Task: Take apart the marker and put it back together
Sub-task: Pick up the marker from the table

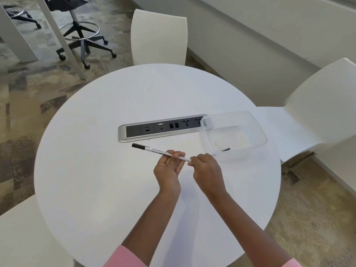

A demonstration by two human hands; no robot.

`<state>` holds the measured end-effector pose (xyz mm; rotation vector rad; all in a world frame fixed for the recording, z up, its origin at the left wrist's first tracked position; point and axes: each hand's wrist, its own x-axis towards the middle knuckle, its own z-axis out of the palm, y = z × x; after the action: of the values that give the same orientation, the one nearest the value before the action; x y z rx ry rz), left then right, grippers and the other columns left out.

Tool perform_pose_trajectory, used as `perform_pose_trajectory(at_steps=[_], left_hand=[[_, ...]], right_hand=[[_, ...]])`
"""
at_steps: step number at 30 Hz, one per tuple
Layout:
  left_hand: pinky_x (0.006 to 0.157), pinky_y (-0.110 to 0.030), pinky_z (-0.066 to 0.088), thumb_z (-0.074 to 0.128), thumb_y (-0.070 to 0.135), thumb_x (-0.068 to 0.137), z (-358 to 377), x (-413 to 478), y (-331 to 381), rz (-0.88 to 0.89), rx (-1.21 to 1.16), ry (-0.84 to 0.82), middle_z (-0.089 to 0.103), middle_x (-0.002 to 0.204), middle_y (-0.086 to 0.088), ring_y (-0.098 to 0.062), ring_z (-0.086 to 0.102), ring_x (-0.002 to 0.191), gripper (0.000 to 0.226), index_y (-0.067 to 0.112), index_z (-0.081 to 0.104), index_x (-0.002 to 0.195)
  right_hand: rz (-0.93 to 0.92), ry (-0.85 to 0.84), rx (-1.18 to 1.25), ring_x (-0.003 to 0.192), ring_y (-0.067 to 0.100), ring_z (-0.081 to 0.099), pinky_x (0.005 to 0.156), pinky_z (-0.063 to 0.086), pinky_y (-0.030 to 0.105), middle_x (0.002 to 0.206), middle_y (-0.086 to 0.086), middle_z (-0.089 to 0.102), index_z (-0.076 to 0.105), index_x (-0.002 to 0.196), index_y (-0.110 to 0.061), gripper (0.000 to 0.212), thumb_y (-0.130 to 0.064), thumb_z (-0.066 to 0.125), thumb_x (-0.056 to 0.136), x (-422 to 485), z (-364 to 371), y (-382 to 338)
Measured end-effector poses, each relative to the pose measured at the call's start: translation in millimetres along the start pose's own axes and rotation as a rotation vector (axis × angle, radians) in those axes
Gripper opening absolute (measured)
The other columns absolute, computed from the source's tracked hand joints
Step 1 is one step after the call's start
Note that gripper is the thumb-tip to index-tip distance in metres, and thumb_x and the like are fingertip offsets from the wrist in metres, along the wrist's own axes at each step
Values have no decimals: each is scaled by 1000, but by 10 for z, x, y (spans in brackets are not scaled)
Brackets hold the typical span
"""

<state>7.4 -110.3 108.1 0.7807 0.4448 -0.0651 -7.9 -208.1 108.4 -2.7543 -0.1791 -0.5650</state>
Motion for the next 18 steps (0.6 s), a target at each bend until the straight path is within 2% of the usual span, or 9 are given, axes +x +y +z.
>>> perform_pose_trajectory(at_steps=[3, 5, 6, 8, 10, 12, 15, 18], left_hand=[[65, -24, 59, 51, -6, 87, 67, -17, 3, -23, -83, 85, 69, 55, 4, -8, 68, 58, 19, 10, 57, 77], [64, -24, 59, 52, -4, 87, 91, -3, 35, -44, -101, 89, 69, 58, 2, -8, 68, 58, 17, 10, 57, 78], [64, -23, 59, 52, -2, 88, 91, 10, 55, -55, -106, 81, 69, 60, 1, -8, 68, 59, 16, 9, 57, 79], [65, -22, 59, 51, 1, 88, 81, 32, 93, -85, -126, 47, 71, 61, 1, -8, 69, 61, 13, 9, 57, 80], [66, -21, 59, 50, 3, 90, 75, 39, 119, -120, -141, 8, 73, 63, 1, -8, 70, 63, 11, 8, 57, 83], [66, -19, 58, 51, 6, 90, 75, 32, 108, -163, -124, -19, 74, 67, -1, -9, 71, 65, 10, 8, 59, 85], [69, -19, 58, 52, 14, 91, 45, -10, 96, -273, 24, -86, 73, 76, -5, -13, 70, 72, 15, 5, 63, 85], [64, -22, 59, 52, 25, 91, -60, -68, 176, -384, 414, -233, 74, 73, -4, -16, 71, 68, 27, 6, 67, 78]], right_hand=[[-100, 48, -54, 45, 24, 52, 44, 46, 25, 49, 7, 58, 63, 60, -5, 16, 4, 76, 65, 34, 7, 46], [-7, -38, 48, 55, 26, 56, 50, 48, 29, 58, 10, 62, 65, 69, -2, 7, -2, 70, 74, 67, -1, 48], [100, -107, 185, 62, 26, 57, 56, 48, 29, 65, 11, 64, 66, 75, -2, 5, -5, 65, 79, 92, -12, 43], [372, -208, 567, 69, 17, 59, 63, 45, 17, 72, 2, 65, 68, 85, -6, 9, -8, 60, 84, 130, -27, 51], [587, -179, 944, 67, 7, 62, 64, 50, 13, 74, -3, 66, 68, 92, -6, 13, -3, 60, 83, 147, -53, 46], [706, -145, 1240, 68, 2, 64, 64, 52, 13, 79, 0, 68, 68, 92, -8, 16, 2, 60, 82, 123, -68, 38], [773, -113, 1429, 75, 8, 65, 71, 53, 16, 80, 0, 68, 68, 87, -16, 20, 1, 57, 84, 92, -84, 18], [789, -41, 1379, 80, 11, 58, 79, 48, 26, 82, -2, 62, 64, 86, -19, 14, -8, 55, 88, 119, -97, 32]])
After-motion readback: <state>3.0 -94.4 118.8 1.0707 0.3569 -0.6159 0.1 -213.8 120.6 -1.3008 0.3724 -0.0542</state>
